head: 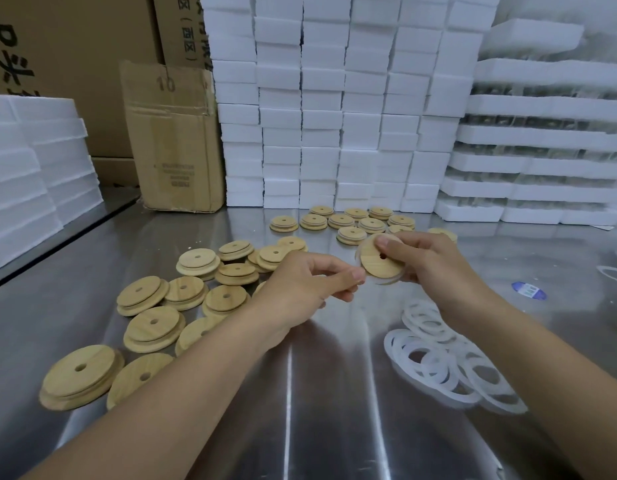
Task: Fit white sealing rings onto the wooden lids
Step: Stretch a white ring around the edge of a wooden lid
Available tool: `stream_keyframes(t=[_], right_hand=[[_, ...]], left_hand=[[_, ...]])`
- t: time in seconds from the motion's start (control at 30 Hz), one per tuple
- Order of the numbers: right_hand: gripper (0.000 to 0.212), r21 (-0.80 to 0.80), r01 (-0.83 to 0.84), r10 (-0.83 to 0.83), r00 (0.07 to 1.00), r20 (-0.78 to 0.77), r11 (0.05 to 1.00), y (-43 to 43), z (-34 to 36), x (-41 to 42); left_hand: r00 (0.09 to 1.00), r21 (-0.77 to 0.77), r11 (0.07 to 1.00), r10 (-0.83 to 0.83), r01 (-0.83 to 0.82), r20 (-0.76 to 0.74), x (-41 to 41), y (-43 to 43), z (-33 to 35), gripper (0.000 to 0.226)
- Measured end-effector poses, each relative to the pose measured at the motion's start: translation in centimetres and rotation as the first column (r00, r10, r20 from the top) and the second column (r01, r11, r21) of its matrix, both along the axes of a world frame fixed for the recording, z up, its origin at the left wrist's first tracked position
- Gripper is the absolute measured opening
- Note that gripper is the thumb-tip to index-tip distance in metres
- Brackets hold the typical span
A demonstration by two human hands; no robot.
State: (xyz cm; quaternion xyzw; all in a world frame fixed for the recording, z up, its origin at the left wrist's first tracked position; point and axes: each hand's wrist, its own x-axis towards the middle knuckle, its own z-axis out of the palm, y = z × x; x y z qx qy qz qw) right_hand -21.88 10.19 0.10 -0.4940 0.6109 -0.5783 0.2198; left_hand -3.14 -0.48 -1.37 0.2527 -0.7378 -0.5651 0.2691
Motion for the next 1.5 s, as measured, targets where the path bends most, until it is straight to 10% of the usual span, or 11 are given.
stream_keyframes(t=[1.03,1.5], right_hand=[[0.023,0.056,0.011,-0.010,1.000,-0.017,0.998,-0.4,-0.8,0.5],[0.025,0.279,0.365,-0.165,0.820,-0.548,0.888,-0.8,-3.1,-1.6]], left_hand=[[0.999,-0.030,1.000,0.004,-0.005,-0.033,-0.3,-1.1,-1.0,0.016],[0.997,-0.092,0.995,0.048,-0.043,0.053,-0.6,-0.6,-1.7,0.020]])
